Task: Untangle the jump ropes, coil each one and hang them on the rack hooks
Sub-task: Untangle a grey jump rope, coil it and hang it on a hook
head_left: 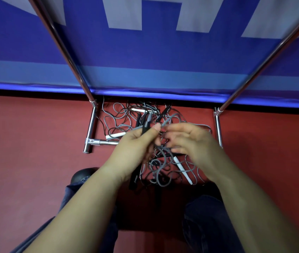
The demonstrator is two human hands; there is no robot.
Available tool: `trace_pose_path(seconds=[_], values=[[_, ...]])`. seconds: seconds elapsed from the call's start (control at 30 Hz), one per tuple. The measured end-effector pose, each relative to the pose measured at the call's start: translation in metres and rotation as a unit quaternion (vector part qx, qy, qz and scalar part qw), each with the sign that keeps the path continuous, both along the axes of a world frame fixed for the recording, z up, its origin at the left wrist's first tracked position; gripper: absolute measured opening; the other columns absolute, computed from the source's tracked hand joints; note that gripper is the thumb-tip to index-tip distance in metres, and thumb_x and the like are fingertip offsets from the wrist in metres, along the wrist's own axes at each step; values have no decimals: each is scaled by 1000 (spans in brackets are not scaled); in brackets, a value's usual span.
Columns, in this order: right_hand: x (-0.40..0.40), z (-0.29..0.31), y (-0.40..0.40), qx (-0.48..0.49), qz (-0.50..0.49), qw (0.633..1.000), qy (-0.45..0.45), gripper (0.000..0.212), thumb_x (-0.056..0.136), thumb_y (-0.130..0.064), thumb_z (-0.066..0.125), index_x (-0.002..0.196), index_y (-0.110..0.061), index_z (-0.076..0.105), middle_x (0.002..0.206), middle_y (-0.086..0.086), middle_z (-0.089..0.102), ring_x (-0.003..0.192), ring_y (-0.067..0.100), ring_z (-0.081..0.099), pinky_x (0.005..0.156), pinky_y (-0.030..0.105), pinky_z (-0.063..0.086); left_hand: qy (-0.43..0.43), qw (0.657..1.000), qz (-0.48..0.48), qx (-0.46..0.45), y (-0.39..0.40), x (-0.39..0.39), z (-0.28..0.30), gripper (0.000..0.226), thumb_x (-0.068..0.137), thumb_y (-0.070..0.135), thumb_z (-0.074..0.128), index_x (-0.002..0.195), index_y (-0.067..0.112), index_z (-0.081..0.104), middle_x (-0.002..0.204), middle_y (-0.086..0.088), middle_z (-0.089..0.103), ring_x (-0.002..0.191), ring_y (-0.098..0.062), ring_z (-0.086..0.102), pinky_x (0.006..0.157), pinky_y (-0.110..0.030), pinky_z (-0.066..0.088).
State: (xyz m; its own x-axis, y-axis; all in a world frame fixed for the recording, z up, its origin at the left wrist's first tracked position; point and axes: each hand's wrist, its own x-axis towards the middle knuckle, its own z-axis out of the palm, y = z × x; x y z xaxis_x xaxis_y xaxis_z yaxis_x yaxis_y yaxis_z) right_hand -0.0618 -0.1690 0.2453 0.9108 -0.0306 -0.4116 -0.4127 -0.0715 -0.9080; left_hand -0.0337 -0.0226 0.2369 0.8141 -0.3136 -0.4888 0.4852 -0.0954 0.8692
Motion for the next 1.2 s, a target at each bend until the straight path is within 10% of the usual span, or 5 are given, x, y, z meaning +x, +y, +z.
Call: trace_pose_path(seconds=[0.17, 0.5, 0.7, 0.97, 1.2], values=[[-10, -1, 7, -133, 125, 983, -13, 22, 87, -12, 63, 84, -34, 61, 82, -19, 64, 83, -8, 61, 75, 8, 44, 79, 984, 27, -159, -1, 3, 11, 36, 74, 41, 53, 49, 15, 55, 42, 0, 34, 35, -9, 27, 35, -16, 21], [-9, -5, 4, -122, 86, 989, -17, 11, 77, -22, 73, 83, -26, 64, 83, -2, 70, 86, 16, 68, 87, 38, 52, 95, 979, 19, -181, -1, 4, 9, 35, 72, 42, 53, 52, 16, 64, 44, -1, 41, 35, -10, 33, 34, -15, 24], [-5, -6, 4, -135, 39, 990, -25, 13, 91, -19, 56, 78, -16, 58, 69, -1, 68, 62, 9, 66, 68, 27, 53, 84, 980, 14, -183, -3, 4, 11, 32, 77, 32, 53, 97, 10, 67, 60, 1, 55, 39, -6, 37, 33, -14, 24], [5, 4, -3, 265, -189, 943, 66, 26, 96, -13, 41, 73, -8, 51, 48, -1, 49, 43, 9, 48, 48, 21, 46, -20, 995, -93, 23, 2, -4, -3, 15, 88, 27, 62, 99, 24, 72, 86, 11, 73, 81, -3, 66, 80, -21, 50], [7, 3, -5, 279, -203, 938, 46, 25, 97, -14, 41, 75, -9, 51, 50, -2, 52, 44, 8, 50, 49, 21, 48, -104, 993, -61, 21, -2, -5, 1, 17, 85, 17, 68, 101, 23, 67, 101, -24, 66, 84, -18, 57, 91, -42, 49]])
